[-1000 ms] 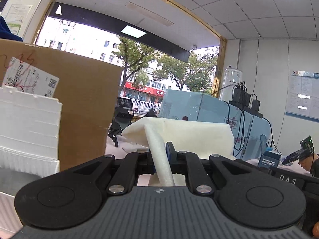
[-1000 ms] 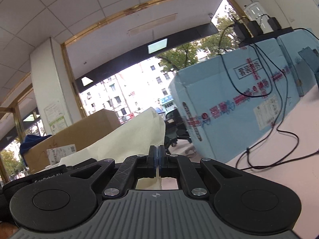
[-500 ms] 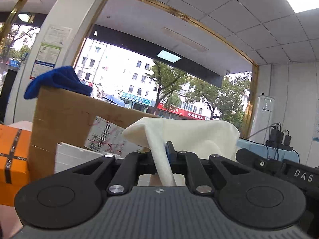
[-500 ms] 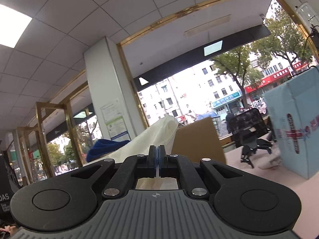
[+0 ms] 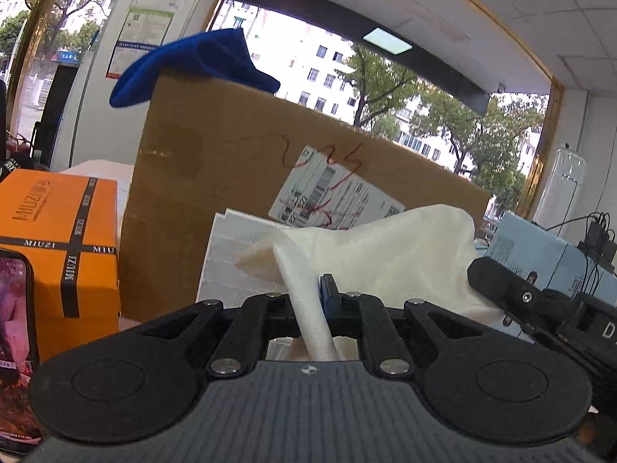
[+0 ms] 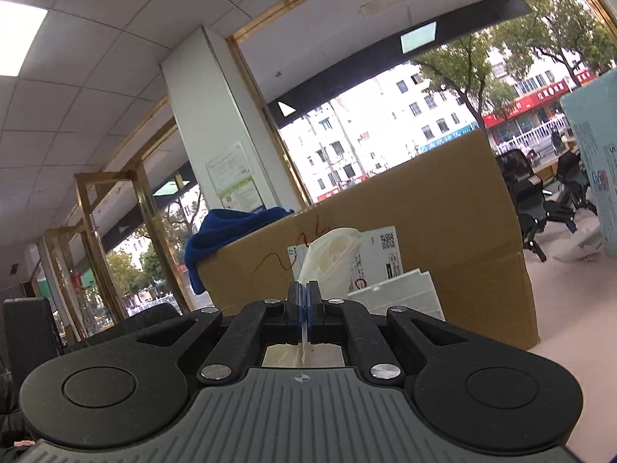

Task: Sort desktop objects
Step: 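Lift the cream cloth with both grippers and carry it to the white box, then lower the cream cloth into the white box and open both grippers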

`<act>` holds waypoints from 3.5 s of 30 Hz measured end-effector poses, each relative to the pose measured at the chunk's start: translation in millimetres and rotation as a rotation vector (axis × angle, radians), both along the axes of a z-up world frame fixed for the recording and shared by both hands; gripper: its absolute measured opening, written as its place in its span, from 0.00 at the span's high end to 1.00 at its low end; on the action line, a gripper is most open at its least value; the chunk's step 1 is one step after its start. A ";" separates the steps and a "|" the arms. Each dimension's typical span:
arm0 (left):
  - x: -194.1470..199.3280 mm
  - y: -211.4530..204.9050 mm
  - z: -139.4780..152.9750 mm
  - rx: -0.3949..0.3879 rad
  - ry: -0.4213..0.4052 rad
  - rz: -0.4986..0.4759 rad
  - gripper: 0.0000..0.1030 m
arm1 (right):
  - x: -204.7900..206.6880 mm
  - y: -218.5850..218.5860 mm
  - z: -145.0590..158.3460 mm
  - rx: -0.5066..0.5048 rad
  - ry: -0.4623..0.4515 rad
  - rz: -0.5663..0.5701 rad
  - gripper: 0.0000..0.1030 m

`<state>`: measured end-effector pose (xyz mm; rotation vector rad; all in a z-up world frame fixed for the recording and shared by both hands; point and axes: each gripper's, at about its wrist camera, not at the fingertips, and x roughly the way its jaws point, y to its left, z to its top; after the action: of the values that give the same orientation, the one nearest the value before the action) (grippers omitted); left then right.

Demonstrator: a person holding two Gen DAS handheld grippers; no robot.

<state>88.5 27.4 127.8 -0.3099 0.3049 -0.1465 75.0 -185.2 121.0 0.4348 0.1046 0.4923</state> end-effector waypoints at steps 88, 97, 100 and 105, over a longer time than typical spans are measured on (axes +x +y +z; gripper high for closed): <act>88.6 -19.4 -67.3 0.092 0.391 -0.185 0.80 | 88.3 37.4 -65.8 -0.584 0.440 0.064 0.91; 86.7 -18.0 -65.8 0.086 0.413 -0.186 0.79 | 92.9 31.3 -60.6 -0.600 0.422 0.109 0.85; 78.9 -9.6 -48.3 0.060 0.385 -0.162 0.55 | 82.9 17.4 -42.4 -0.532 0.373 0.117 0.70; 47.3 6.1 -15.0 0.064 0.214 -0.119 0.28 | 67.9 -5.4 -15.1 -0.392 0.335 0.206 0.65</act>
<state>135.8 33.5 112.8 -0.2438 0.5396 -0.2212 142.9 -190.6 105.9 0.1171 0.5638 0.5829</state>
